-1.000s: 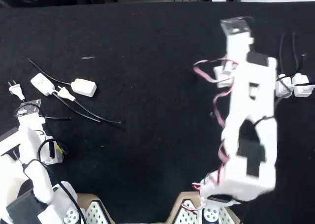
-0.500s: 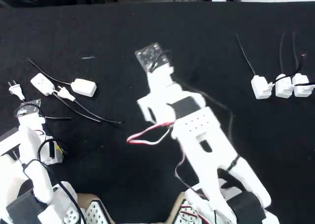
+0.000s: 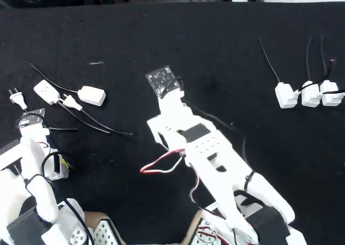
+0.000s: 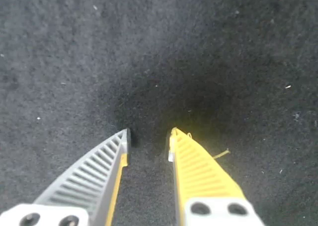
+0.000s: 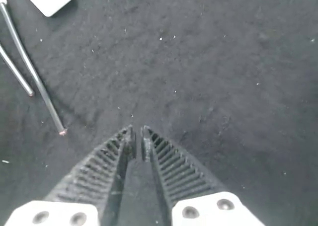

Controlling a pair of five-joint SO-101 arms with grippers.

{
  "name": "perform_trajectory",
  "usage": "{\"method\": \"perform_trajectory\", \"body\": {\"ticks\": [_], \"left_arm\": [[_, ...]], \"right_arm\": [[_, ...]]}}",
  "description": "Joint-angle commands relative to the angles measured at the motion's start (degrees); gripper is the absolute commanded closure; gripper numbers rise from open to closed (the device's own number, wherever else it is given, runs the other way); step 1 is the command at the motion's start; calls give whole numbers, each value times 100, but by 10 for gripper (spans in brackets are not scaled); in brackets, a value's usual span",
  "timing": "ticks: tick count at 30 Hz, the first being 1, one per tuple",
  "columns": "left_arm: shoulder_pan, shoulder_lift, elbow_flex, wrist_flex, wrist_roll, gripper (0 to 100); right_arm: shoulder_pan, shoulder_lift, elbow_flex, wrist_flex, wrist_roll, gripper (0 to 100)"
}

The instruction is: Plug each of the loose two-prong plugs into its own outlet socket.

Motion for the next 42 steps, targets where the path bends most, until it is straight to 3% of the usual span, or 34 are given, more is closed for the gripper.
{"method": "perform_trajectory", "body": {"ticks": [1,4,11,18,21,27,37,42], "left_arm": [[-40,70,40,-97,44,873],[-198,70,-365,448,26,871],[-769,70,-2607,2673,9,870],[-831,88,-4374,3279,88,870],[-708,141,-4813,3262,659,870],[-22,149,-4910,2734,1916,870],[875,343,-4382,44,3842,866],[1182,1213,-4400,-782,4167,745]], "right_arm": [[-141,-13,462,-809,-35,986],[-440,-13,655,-1064,-9,986],[-949,-13,655,-1064,0,986],[-967,-13,655,-1064,0,986],[-967,-13,655,-1064,0,986],[-967,13,655,-1064,0,986],[-958,22,664,-1064,0,986],[-967,22,664,-1064,0,986]]}}
